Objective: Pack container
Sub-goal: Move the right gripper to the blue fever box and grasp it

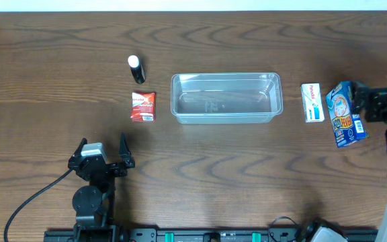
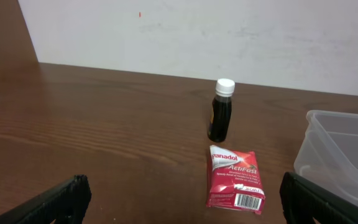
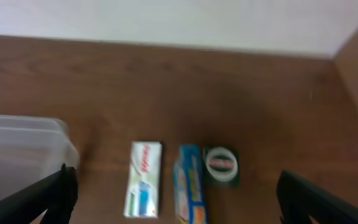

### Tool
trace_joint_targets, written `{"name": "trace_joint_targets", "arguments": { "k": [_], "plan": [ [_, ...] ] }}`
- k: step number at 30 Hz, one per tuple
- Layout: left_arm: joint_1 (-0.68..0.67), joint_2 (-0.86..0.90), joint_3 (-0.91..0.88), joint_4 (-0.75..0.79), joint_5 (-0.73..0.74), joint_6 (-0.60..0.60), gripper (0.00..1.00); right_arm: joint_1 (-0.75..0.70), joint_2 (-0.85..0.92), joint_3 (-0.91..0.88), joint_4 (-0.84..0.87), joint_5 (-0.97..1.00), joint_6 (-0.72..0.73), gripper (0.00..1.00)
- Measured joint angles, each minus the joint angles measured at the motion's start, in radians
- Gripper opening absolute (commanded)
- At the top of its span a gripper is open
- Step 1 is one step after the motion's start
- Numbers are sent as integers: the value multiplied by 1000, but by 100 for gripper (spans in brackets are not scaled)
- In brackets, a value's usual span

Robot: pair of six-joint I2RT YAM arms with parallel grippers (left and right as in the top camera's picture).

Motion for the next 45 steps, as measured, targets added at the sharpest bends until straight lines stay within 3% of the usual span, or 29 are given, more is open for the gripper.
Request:
{"name": "trace_joint_targets", "arguments": {
  "k": [9, 18, 23, 35, 41, 45],
  "plan": [
    [0, 0, 0, 0, 0, 0, 98, -48, 127, 0, -6, -18, -8, 99],
    [0, 0, 0, 0, 0, 0, 98, -48, 229, 3, 5, -52, -128, 99],
    [0, 0, 0, 0, 0, 0, 98, -48, 325, 3, -23, -29, -159, 85],
    [0, 0, 0, 0, 0, 0, 98, -48, 394, 3, -73, 33, -172, 80],
    [0, 0, 0, 0, 0, 0, 98, -48, 459, 3, -99, 80, -167, 66],
    [0, 0, 0, 0, 0, 0, 98, -48, 475, 3, -106, 94, -163, 72]
  ]
}}
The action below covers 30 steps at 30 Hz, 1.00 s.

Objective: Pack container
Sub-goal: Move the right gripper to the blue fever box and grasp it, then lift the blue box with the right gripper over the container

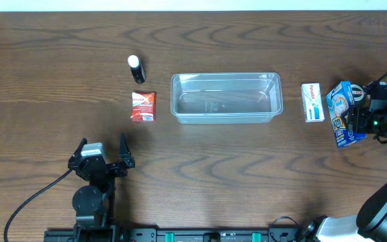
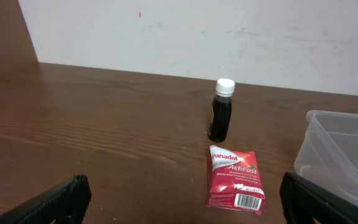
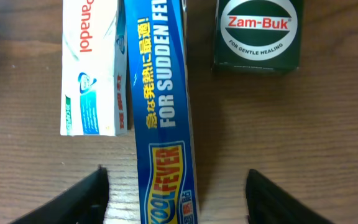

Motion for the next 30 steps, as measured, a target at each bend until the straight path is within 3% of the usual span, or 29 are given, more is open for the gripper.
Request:
{"name": "trace_joint_targets", "arguments": {
  "k": [5, 11, 30],
  "plan": [
    [0, 0, 0, 0, 0, 0, 98, 0, 0, 0, -3, 3, -2, 69],
    [0, 0, 0, 0, 0, 0, 98, 1, 0, 0, -6, 3, 3, 51],
    [0, 0, 0, 0, 0, 0, 98, 43, 0, 0, 0, 25, 3, 41]
  ]
}}
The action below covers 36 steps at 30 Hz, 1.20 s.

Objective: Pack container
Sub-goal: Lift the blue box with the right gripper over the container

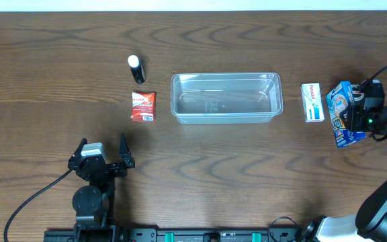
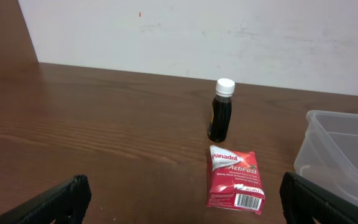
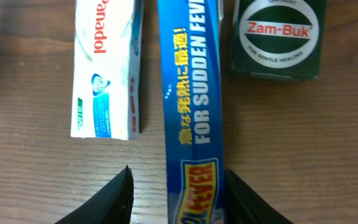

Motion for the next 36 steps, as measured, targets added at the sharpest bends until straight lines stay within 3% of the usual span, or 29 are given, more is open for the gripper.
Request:
{"name": "trace_joint_targets", "arguments": {
  "k": [7, 18, 28, 36],
  "plan": [
    [0, 0, 0, 0, 0, 0, 98, 1, 0, 0, 7, 21, 1, 26],
    [0, 0, 0, 0, 0, 0, 98, 30, 0, 31, -10, 28, 8, 20],
    [0, 0, 0, 0, 0, 0, 98, 36, 0, 178, -144, 33, 45, 18],
    [0, 0, 0, 0, 0, 0, 98, 188, 0, 382, -212, 57, 60, 17]
  ]
}}
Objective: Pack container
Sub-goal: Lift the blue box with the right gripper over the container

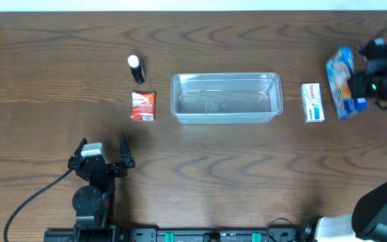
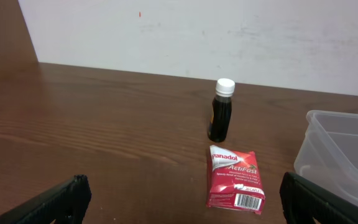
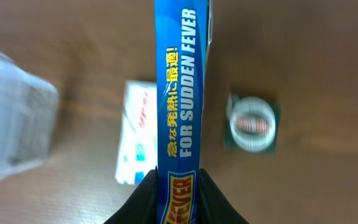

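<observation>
The clear plastic container (image 1: 226,98) sits mid-table, its corner blurred in the right wrist view (image 3: 11,124). My right gripper (image 1: 359,86) is shut on the blue fever-patch box (image 1: 341,72) and holds it lifted above the table; the fingers clamp its lower end (image 3: 182,93). Below it lie the white Panadol box (image 3: 138,134) and the green Zam-Buk box (image 3: 252,122). My left gripper (image 1: 103,160) rests open near the front left, nothing between its fingers (image 2: 182,208).
A red Panadol ActiFast pack (image 1: 143,106) and a dark bottle with a white cap (image 1: 135,68) stand left of the container. The white Panadol box (image 1: 312,102) lies just right of the container. A white wall runs behind the table.
My right gripper has shut on the blue box and the box is now off the table, higher and farther back. The left arm has not moved.
My right gripper first stood open, high and back from the boxes at the right. It was then low over the blue box with its fingers either side, then closer around it. Now it holds the box lifted. The left arm stayed still.
</observation>
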### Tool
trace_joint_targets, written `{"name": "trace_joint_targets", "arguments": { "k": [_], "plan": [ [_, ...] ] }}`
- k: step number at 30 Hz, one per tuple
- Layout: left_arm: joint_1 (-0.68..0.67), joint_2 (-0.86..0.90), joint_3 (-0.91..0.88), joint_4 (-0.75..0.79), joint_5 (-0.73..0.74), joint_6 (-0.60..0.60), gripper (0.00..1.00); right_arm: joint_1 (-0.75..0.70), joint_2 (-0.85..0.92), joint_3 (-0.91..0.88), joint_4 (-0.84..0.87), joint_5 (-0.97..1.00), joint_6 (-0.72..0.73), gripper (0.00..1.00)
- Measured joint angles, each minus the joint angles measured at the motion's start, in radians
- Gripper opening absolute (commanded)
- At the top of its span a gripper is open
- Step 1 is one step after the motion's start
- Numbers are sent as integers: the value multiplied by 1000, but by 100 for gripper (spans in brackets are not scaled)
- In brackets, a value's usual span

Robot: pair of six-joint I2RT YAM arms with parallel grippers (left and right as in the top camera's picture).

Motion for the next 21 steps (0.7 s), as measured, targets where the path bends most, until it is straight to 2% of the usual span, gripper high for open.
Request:
{"name": "trace_joint_targets", "arguments": {
  "k": [6, 14, 21],
  "plan": [
    [0, 0, 0, 0, 0, 0, 98, 193, 0, 124, 10, 0, -31, 19],
    [0, 0, 0, 0, 0, 0, 98, 473, 0, 145, 8, 18, -193, 19],
    [0, 0, 0, 0, 0, 0, 98, 591, 0, 145, -35, 19, -353, 18]
  ]
}}
